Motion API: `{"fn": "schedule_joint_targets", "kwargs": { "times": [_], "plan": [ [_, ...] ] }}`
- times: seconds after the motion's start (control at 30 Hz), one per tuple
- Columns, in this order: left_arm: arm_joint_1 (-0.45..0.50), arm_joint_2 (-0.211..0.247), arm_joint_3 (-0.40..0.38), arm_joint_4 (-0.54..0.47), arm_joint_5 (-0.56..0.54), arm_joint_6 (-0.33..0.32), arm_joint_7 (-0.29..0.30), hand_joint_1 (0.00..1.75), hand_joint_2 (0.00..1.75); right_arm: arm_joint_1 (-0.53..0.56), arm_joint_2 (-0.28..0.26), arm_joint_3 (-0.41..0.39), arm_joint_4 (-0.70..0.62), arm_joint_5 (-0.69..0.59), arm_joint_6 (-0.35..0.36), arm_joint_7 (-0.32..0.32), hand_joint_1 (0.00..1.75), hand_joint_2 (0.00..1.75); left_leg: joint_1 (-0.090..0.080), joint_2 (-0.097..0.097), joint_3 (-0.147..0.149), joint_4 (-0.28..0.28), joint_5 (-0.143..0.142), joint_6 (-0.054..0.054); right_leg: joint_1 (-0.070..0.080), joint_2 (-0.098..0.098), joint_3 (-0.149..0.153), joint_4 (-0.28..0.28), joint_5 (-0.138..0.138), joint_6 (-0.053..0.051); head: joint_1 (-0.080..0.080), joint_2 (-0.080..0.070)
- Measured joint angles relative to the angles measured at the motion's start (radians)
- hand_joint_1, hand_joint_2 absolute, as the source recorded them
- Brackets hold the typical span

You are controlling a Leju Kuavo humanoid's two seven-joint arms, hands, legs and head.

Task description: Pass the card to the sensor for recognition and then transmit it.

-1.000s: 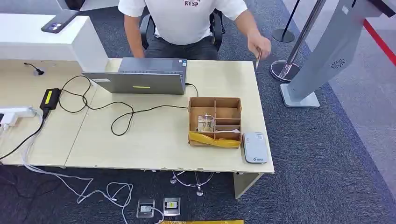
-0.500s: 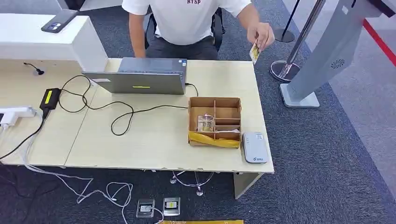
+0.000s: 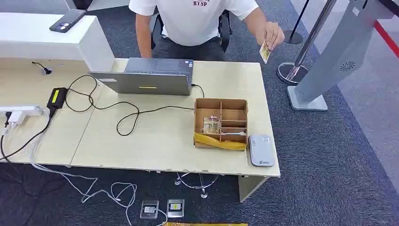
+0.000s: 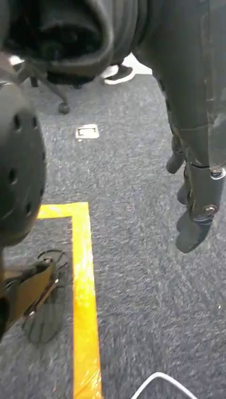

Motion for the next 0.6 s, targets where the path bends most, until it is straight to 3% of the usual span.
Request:
{"fn": "schedule_joint_targets", "kwargs": {
  "times": [0.03, 0.1, 0.13, 0.27, 0.4, 0.5, 0.6],
  "plan": [
    [0.004, 0.002, -0.001, 0.001, 0.001, 0.0, -0.006, 0.0, 0.0, 0.025, -0.039, 0.085, -0.075, -0.049, -0.067, 0.014, 0.0, 1.75, -0.001, 0.013, -0.003, -0.001, -0.001, -0.001, -0.001, 0.012, -0.003, 0.003, 0.001, -0.001, -0.002, 0.0],
    [-0.002, 0.007, -0.002, 0.003, -0.003, 0.0, -0.014, 0.0, 0.0, 0.046, -0.083, 0.193, -0.197, -0.048, -0.077, 0.025, 0.0, 1.75, 0.001, 0.034, -0.014, -0.001, -0.007, -0.001, 0.0, 0.033, -0.006, 0.002, 0.004, -0.001, 0.002, 0.0],
    [-0.009, 0.006, -0.002, 0.003, -0.01, 0.0, -0.019, 0.0, 0.0, 0.059, -0.1, 0.237, -0.254, -0.028, -0.078, 0.035, 0.0, 1.75, 0.001, 0.036, -0.012, -0.001, -0.008, 0.001, 0.001, 0.034, -0.004, 0.001, 0.004, -0.001, 0.0, 0.0],
    [-0.023, 0.002, -0.002, 0.004, -0.048, 0.0, -0.035, 0.0, 0.0, 0.096, -0.145, 0.446, -0.521, 0.084, -0.078, 0.093, 0.0, 1.75, -0.002, 0.031, -0.012, -0.001, -0.004, 0.005, -0.001, 0.027, -0.003, 0.001, 0.005, 0.0, 0.001, 0.0],
    [-0.019, -0.002, -0.002, 0.006, -0.089, 0.0, -0.038, 0.0, 0.0, 0.084, -0.219, 0.59, -0.713, 0.208, -0.078, 0.144, 0.0, 1.75, -0.001, 0.013, -0.018, -0.001, 0.002, 0.006, 0.0, 0.01, -0.002, 0.0, 0.005, 0.001, 0.0, 0.0],
    [-0.018, -0.004, -0.002, 0.006, -0.123, 0.0, -0.039, 0.0, 0.0, 0.032, -0.261, 0.706, -0.842, 0.322, -0.067, 0.194, 0.0, 1.75, -0.001, 0.007, -0.021, -0.001, 0.004, 0.005, 0.0, 0.004, -0.002, 0.001, 0.005, 0.001, 0.001, 0.0],
    [-0.015, -0.003, -0.001, 0.006, -0.156, 0.0, -0.039, 0.0, 0.0, -0.048, -0.317, 0.824, -0.955, 0.46, -0.01, 0.225, 0.0, 1.75, 0.001, 0.004, -0.022, -0.001, 0.004, 0.005, 0.001, 0.002, -0.003, 0.001, 0.005, 0.0, 0.0, 0.0]
  ]
}}
